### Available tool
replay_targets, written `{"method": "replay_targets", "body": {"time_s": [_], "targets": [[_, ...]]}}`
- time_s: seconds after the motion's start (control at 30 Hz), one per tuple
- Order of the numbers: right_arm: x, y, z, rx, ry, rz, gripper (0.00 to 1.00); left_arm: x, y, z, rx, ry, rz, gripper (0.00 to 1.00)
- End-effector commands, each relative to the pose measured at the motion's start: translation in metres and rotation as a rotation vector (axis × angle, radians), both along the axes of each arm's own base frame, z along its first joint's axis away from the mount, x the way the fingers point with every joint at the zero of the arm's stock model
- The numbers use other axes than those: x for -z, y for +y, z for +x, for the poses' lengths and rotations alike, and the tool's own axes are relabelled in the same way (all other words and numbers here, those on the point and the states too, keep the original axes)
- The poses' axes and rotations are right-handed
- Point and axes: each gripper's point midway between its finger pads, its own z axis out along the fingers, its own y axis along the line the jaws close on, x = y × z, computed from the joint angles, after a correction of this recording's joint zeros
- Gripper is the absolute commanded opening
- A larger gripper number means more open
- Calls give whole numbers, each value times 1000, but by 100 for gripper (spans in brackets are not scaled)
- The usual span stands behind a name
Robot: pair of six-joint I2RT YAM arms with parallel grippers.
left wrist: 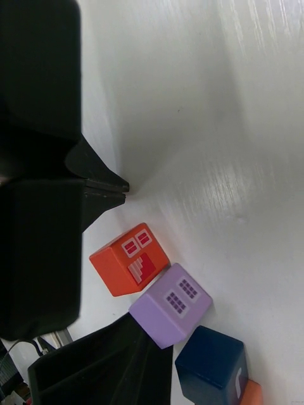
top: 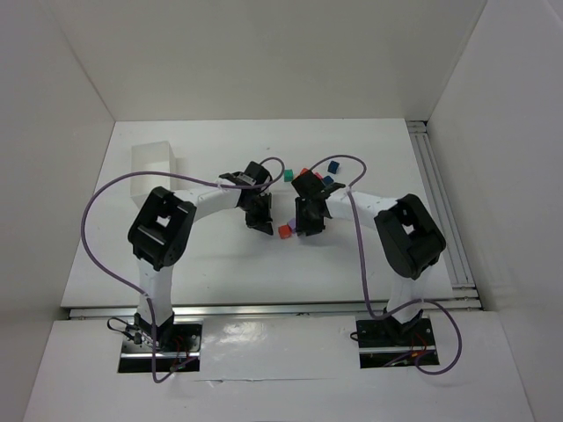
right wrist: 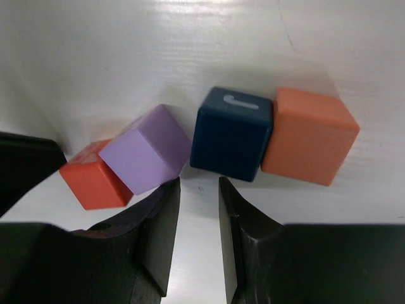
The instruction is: Build the wood block tower
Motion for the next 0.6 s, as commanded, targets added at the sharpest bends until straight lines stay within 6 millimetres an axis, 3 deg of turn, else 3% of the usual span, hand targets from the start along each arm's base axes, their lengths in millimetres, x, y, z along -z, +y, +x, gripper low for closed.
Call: {"method": "replay_targets", "body": {"time_s": [0.0, 0.2, 0.27, 0.33, 0.37, 0.57], "targets": [[-11, 19, 21, 4, -66, 28, 38, 1, 19, -6, -8, -2, 60, 0], [-7, 29, 18, -19, -49, 28, 38, 3, 22, -7, -5, 8, 57, 0], [-22, 34, 18, -30, -72, 45, 38, 2, 21, -8, -1, 13, 48, 0], [-27, 26, 14, -19, -78, 22, 38, -1, 17, -7, 5, 14, 28, 0], [-42, 24, 15, -14, -108, 32, 38, -1, 17, -7, 5, 14, 27, 0], [-51, 8, -2, -6, -112, 15, 38, 1, 9, -18, -17, 40, -19, 0]]}}
